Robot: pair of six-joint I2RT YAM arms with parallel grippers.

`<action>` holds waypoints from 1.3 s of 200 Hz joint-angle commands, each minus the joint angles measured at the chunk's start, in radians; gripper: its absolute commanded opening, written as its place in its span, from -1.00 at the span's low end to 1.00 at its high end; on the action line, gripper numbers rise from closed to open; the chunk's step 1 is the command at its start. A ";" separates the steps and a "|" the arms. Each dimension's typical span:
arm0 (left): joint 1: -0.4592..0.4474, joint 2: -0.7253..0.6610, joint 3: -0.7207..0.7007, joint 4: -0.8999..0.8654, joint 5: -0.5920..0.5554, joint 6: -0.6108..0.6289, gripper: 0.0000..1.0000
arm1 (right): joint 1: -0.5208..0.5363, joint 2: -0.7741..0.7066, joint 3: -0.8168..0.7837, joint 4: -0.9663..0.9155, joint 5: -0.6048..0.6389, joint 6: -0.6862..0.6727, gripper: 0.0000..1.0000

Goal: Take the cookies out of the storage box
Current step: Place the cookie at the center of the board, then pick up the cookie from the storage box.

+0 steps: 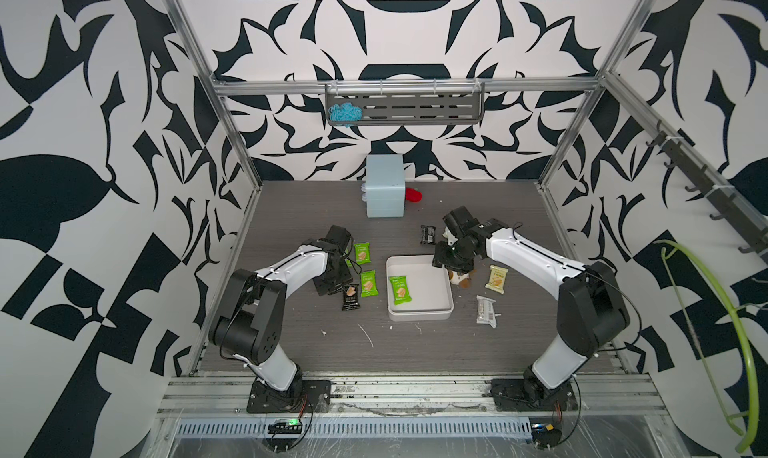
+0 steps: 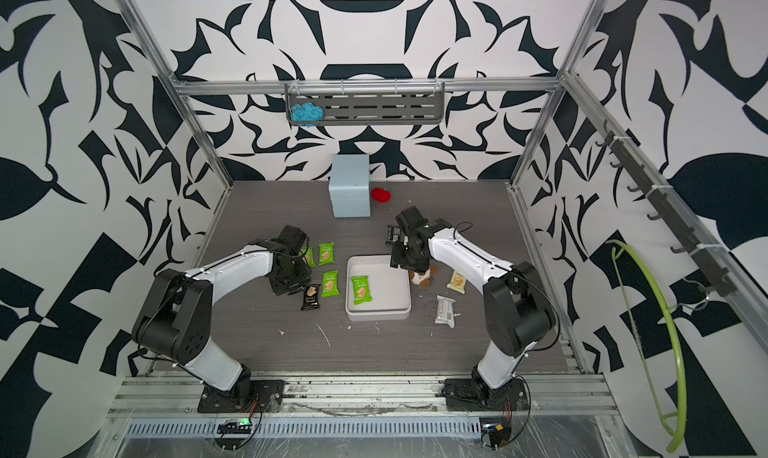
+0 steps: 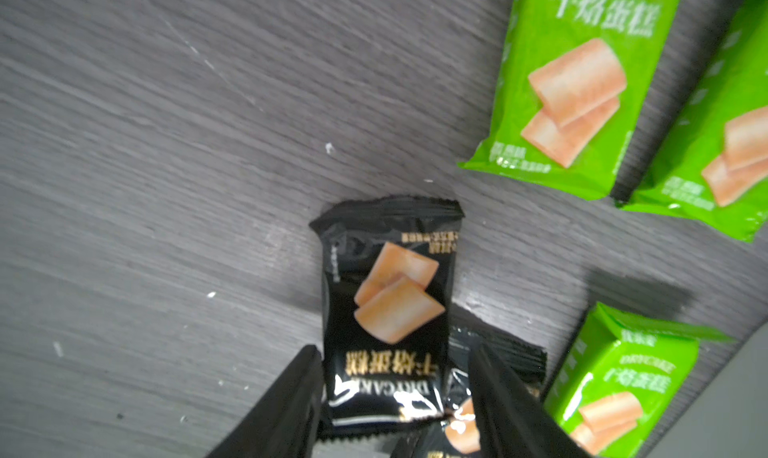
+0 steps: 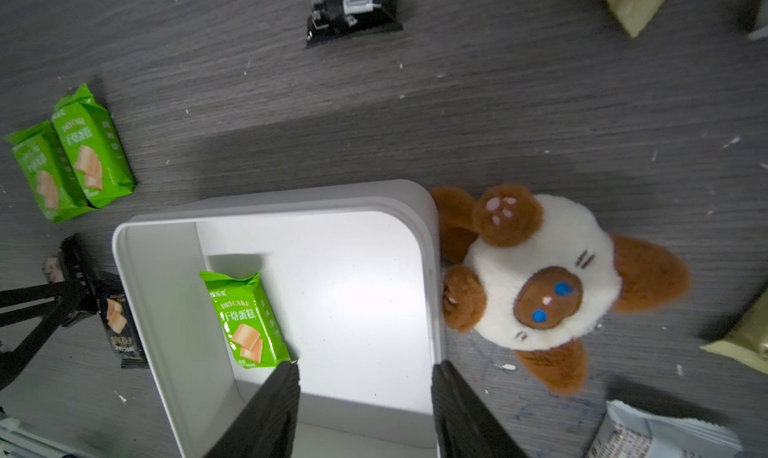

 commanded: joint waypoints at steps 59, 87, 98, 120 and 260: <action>-0.165 -0.158 0.094 -0.102 -0.034 -0.207 0.31 | 0.004 -0.168 -0.090 -0.015 0.008 -0.048 0.14; -0.310 -0.133 0.147 -0.105 -0.089 -0.299 0.32 | 0.004 -0.214 -0.119 -0.020 0.000 -0.066 0.14; -0.367 -0.108 0.175 -0.107 -0.109 -0.332 0.31 | 0.005 -0.234 -0.133 -0.023 -0.002 -0.074 0.15; -0.462 -0.040 0.229 -0.109 -0.141 -0.384 0.32 | 0.003 -0.271 -0.159 -0.023 -0.009 -0.099 0.20; -0.598 0.359 0.532 -0.197 -0.136 -0.385 0.38 | -0.187 -0.383 -0.282 -0.046 -0.124 -0.188 0.24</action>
